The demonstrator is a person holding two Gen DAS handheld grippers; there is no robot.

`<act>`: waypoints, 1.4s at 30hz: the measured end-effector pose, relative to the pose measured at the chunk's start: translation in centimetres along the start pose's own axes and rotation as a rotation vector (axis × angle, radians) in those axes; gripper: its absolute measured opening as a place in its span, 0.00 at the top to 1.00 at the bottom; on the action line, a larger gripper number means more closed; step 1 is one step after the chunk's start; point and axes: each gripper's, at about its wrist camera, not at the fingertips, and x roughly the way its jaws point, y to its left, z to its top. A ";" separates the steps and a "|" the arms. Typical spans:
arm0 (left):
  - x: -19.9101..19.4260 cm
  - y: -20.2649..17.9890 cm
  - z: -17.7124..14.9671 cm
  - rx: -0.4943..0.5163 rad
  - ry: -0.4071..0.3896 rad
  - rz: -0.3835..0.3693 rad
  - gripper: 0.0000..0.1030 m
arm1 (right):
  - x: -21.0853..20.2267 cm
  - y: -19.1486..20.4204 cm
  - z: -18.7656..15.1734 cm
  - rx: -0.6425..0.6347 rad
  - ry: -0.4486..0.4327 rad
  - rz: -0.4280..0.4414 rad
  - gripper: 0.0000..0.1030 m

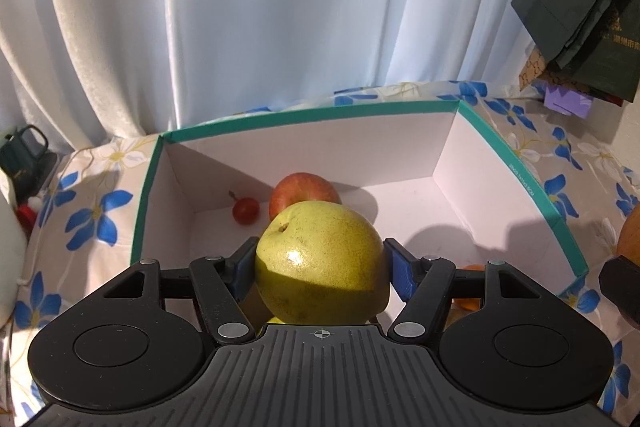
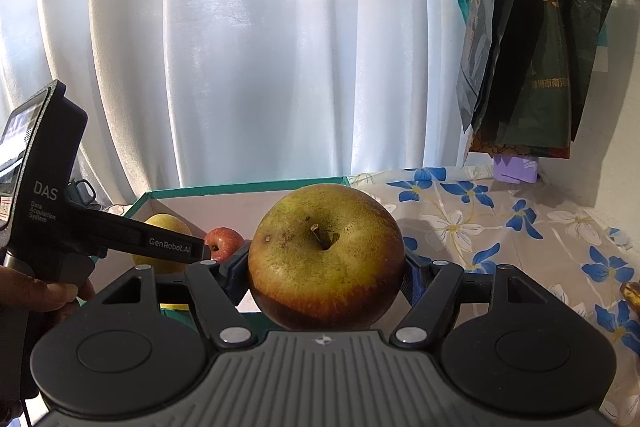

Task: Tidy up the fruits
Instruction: 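Carry the pear into the box and open the left tool while the right tool carries the apple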

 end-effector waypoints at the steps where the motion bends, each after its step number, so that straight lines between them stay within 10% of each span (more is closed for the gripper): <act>1: 0.2 -0.1 0.0 0.002 0.001 0.003 0.32 | 0.1 0.0 0.0 0.000 0.000 0.001 0.31; 33: 4.8 -2.3 -0.4 0.060 0.105 -0.010 0.39 | 0.8 -0.4 0.1 0.027 0.006 -0.033 0.31; 42: -1.8 -0.1 -0.3 -0.011 -0.048 0.024 0.05 | 0.7 -0.6 0.2 0.020 -0.001 -0.031 0.31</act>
